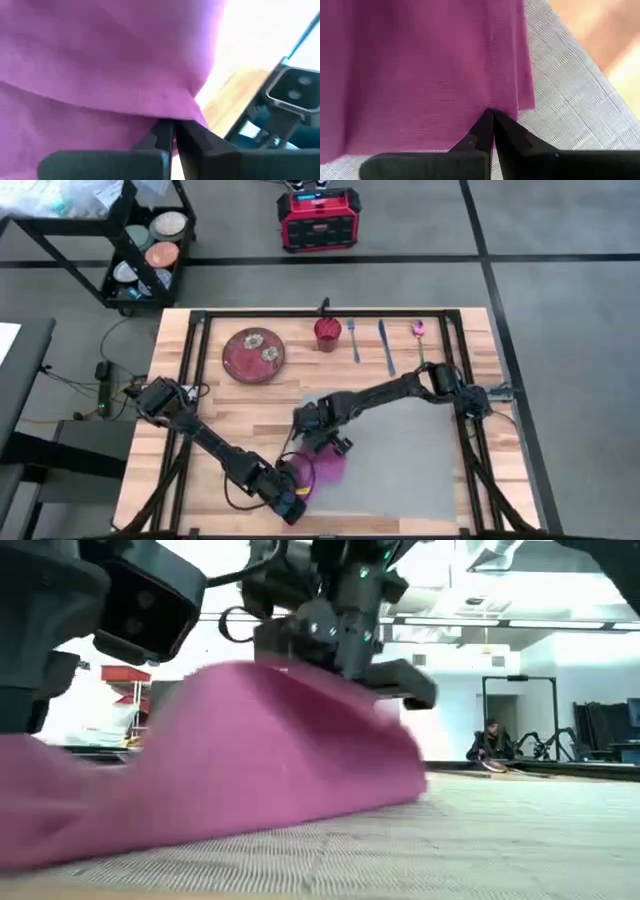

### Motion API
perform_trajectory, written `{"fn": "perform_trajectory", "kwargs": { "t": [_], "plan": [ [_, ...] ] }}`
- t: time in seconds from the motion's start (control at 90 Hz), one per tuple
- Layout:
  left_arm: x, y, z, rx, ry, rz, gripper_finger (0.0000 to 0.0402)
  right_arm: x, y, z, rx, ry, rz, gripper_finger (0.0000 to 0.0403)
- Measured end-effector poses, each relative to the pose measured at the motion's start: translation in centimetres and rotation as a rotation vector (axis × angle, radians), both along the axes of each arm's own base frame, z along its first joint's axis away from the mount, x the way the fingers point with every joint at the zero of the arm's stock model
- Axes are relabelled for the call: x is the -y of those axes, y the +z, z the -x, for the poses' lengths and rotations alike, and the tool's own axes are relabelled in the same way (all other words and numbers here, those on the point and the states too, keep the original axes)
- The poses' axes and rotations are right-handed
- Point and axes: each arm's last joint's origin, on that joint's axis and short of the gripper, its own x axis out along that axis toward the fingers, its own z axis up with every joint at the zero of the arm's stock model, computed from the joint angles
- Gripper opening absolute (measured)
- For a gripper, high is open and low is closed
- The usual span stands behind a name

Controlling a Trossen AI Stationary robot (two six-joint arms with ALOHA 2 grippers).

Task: Set table place
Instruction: Fold the purple napkin

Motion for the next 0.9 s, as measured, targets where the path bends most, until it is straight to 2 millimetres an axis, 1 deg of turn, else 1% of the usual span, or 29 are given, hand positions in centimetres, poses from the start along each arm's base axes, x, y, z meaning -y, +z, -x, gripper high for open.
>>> {"fn": "perform_trajectory", "kwargs": {
  "t": [0.067,0.167,0.244,0.3,0.389,0.5,0.567,0.611,0.667,0.711,0.811,0.9],
  "plan": [
    [-0.2,0.0,-0.2,0.001,0.007,0.002,0.0001,0.7,0.8,0.2,-0.007,-0.038,-0.030,0.0000],
    [-0.4,0.0,-0.4,0.001,0.018,0.004,0.0001,1.0,3.0,1.0,-0.002,-0.043,-0.030,0.0000],
    [-0.5,0.0,-0.5,0.001,0.024,0.005,0.0001,1.4,5.8,1.9,0.046,-0.061,0.003,0.0000],
    [-0.6,0.0,-0.5,0.001,0.025,0.005,0.0001,2.2,8.4,2.8,0.089,-0.086,0.033,0.0000],
    [-0.6,0.0,-0.5,0.000,0.028,0.006,0.0001,3.2,12.6,5.3,0.119,-0.130,0.044,0.0000],
    [-0.5,0.0,-0.5,-0.015,0.023,0.034,0.0001,4.1,17.5,9.6,0.120,-0.182,-0.004,0.0000],
    [-0.3,0.0,-0.4,-0.039,0.023,0.067,0.0001,4.8,20.1,12.3,0.128,-0.211,-0.081,0.0000],
    [-0.2,0.1,-0.3,-0.053,0.049,0.085,0.0001,5.2,21.4,13.9,0.129,-0.216,-0.159,0.0000],
    [-0.1,0.2,-0.1,-0.061,0.080,0.103,0.0001,5.5,22.6,15.6,0.123,-0.212,-0.264,0.0000],
    [-0.1,0.6,0.0,-0.041,0.105,0.096,0.0000,5.4,23.3,16.6,0.110,-0.202,-0.313,0.0000],
    [-0.2,2.4,0.0,0.040,0.178,0.069,0.0000,5.2,24.0,18.5,0.068,-0.205,-0.315,0.0000],
    [-0.6,4.3,0.0,0.097,0.248,0.035,0.0000,5.3,24.0,19.1,0.057,-0.204,-0.306,0.0000]
  ]
}}
